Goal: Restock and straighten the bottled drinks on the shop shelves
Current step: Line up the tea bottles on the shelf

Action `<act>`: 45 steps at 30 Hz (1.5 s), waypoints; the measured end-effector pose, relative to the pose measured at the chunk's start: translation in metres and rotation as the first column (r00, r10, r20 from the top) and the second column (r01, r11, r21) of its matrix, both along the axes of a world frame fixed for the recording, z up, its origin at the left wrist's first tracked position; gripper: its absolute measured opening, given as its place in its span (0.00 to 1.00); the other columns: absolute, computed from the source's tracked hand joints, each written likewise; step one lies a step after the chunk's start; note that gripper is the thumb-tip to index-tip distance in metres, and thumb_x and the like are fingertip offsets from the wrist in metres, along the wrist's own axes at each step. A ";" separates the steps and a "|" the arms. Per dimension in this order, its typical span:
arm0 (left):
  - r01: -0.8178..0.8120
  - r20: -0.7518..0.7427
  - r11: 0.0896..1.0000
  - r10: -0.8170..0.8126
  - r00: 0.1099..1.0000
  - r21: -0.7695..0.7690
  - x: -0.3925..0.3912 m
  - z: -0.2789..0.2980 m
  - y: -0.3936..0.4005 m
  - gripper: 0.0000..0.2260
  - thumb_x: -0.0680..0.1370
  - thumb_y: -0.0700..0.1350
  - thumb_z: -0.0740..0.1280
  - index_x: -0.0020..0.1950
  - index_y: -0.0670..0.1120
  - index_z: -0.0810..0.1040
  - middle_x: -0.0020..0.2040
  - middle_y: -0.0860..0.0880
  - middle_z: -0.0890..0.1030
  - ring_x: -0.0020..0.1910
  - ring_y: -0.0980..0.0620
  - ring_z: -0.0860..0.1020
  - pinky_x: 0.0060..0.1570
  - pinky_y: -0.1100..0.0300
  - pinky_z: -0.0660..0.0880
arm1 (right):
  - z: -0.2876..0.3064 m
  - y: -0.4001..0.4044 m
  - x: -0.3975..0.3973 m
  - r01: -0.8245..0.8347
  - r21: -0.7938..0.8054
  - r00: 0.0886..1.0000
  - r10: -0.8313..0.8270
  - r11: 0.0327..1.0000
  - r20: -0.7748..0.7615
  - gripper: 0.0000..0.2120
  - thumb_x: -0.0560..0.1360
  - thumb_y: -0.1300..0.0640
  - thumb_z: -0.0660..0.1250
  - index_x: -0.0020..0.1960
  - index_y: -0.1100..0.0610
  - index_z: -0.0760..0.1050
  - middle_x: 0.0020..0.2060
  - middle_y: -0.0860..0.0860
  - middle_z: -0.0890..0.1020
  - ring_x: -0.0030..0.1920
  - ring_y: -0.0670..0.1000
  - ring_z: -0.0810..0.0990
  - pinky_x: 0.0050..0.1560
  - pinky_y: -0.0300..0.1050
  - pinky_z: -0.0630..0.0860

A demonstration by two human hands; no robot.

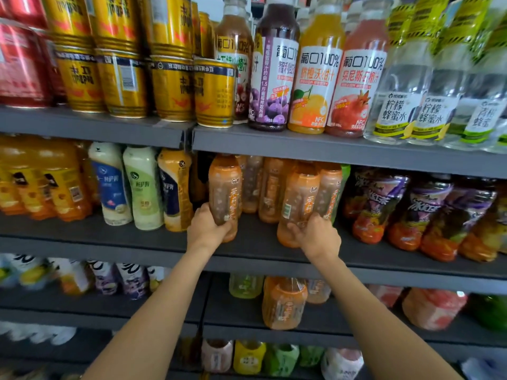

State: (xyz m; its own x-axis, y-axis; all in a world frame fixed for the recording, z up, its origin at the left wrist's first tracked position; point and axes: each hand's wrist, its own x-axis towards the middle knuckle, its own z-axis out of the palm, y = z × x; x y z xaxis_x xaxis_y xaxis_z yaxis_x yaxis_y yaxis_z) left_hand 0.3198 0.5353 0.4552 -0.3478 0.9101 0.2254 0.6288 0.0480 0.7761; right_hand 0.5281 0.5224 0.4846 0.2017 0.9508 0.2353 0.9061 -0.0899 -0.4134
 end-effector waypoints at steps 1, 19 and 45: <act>0.002 0.003 1.000 -0.002 1.000 -0.001 0.000 0.000 0.000 0.25 0.70 0.50 0.72 0.63 0.43 0.70 0.58 0.44 0.77 0.57 0.44 0.75 0.55 0.49 0.73 | 0.000 0.000 0.002 0.017 -0.004 1.000 -0.017 1.000 0.001 0.20 0.75 0.44 0.64 0.53 0.62 0.72 0.51 0.58 0.80 0.53 0.60 0.78 0.44 0.48 0.72; -0.009 -0.042 0.998 0.012 0.999 0.060 -0.025 0.003 -0.016 0.21 0.71 0.48 0.72 0.61 0.44 0.72 0.56 0.46 0.79 0.56 0.46 0.76 0.49 0.59 0.69 | -0.014 0.049 -0.116 -0.230 0.169 0.918 0.271 0.958 -0.288 0.27 0.73 0.48 0.68 0.66 0.60 0.67 0.61 0.57 0.75 0.60 0.59 0.76 0.55 0.54 0.76; 0.099 0.041 0.995 -0.099 0.994 0.016 -0.036 0.004 -0.011 0.25 0.71 0.46 0.73 0.65 0.44 0.69 0.60 0.47 0.77 0.60 0.49 0.75 0.60 0.56 0.71 | -0.004 0.095 -0.133 -0.266 0.062 0.859 0.266 0.962 -0.437 0.21 0.72 0.51 0.68 0.62 0.57 0.71 0.60 0.57 0.75 0.60 0.59 0.75 0.60 0.55 0.73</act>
State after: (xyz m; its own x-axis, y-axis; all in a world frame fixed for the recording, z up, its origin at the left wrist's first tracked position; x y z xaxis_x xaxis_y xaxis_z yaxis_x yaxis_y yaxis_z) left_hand 0.2841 0.5242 0.4594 -0.2656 0.9373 0.2256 0.5969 -0.0239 0.8020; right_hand 0.3948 0.6171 0.4803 0.0229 0.9830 0.1819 0.6216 0.1285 -0.7727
